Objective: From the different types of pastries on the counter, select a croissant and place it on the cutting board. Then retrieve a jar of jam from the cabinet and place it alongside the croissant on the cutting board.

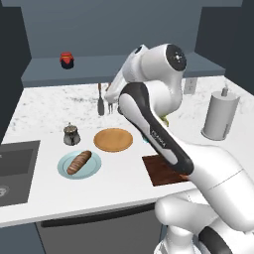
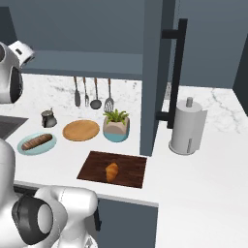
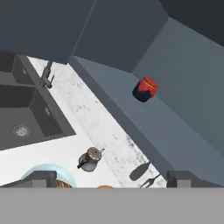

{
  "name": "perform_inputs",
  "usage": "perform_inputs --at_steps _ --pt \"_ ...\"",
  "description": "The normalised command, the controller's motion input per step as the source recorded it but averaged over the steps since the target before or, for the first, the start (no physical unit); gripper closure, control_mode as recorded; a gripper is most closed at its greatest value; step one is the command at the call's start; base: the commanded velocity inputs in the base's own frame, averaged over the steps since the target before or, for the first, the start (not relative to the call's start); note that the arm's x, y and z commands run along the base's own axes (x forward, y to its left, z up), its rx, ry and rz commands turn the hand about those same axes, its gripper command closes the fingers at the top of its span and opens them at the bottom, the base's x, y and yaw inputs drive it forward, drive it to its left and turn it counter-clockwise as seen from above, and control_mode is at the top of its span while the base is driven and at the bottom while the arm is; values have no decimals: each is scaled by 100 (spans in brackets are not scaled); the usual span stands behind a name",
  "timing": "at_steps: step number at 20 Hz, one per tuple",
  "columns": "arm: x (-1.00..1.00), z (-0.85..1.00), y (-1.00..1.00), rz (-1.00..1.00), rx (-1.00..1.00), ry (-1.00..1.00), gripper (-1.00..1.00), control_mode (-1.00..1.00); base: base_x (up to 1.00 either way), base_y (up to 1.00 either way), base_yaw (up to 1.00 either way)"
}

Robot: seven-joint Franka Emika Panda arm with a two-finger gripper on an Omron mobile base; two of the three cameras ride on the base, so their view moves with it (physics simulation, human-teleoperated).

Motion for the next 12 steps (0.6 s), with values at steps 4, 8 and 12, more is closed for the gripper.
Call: perform_inputs --at_steps 4,8,12 --pt "6 14 66 -33 4 -7 -100 -100 0 0 0" --pt "4 40 58 -27 16 -7 -100 -100 0 0 0" --pt "0 19 5 -7 8 0 -100 -100 0 0 0"
